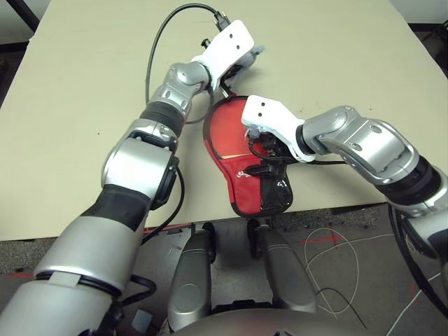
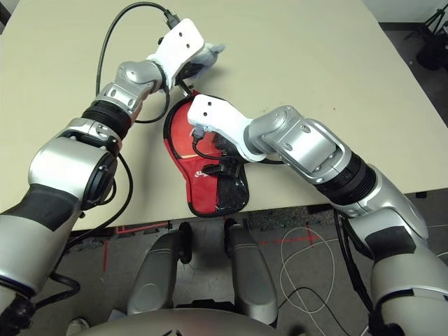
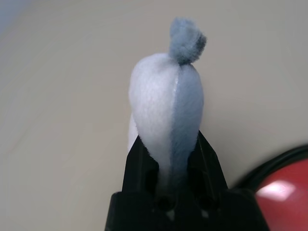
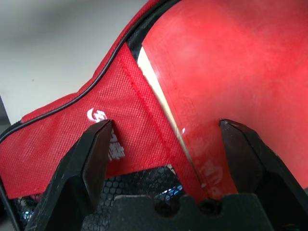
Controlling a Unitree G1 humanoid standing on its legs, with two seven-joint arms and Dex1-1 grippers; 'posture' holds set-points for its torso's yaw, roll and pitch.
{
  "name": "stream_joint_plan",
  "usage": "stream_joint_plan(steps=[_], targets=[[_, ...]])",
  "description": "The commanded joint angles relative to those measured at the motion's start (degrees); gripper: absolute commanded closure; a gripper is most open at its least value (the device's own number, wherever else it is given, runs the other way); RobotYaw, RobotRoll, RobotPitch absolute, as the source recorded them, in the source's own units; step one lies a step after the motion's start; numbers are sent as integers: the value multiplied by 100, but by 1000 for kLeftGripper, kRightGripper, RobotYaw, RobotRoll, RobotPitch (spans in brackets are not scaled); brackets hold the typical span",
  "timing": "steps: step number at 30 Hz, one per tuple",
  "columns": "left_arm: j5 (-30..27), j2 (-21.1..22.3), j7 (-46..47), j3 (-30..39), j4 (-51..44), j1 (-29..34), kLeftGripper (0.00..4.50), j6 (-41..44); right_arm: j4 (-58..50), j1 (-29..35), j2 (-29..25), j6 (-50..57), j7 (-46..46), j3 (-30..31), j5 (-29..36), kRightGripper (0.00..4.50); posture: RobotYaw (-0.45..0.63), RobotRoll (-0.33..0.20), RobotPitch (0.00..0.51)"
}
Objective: Store the ping-pong paddle in its case and zip it.
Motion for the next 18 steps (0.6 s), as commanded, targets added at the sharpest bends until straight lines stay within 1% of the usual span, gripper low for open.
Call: stream_joint_plan(steps=[1, 3, 5, 10, 13, 14, 17, 18], targets=[[-163, -285, -907, 53, -150, -113, 4195, -118, 139, 264, 38, 123, 24, 262, -39, 0, 15, 0, 310], [-212, -377, -1407, 55, -230, -35, 4196, -39, 157, 278, 31, 108, 32, 244, -72, 0, 17, 0, 306], [-201, -377, -1691, 38, -287, 56, 4196, 26, 177, 287, 24, 91, 40, 229, -96, 0, 22, 0, 305], [-126, -239, -2257, -52, -449, 307, 4204, 105, 222, 301, 15, 42, 61, 215, -125, 0, 34, 0, 302], [-240, -55, -2406, 77, -567, 290, 4205, 210, 310, 285, 44, -25, 65, 214, -156, 0, 45, 0, 298], [-318, 10, -2448, 150, -610, 249, 3480, 266, 343, 277, 54, -48, 68, 213, -167, 0, 47, 0, 297], [-544, 171, -2595, 351, -722, 116, 2436, 464, 415, 268, 64, -111, 83, 207, -194, 0, 54, 0, 293], [-607, 240, -2650, 416, -755, 65, 2009, 536, 439, 265, 68, -129, 90, 203, -206, 0, 58, 0, 292]])
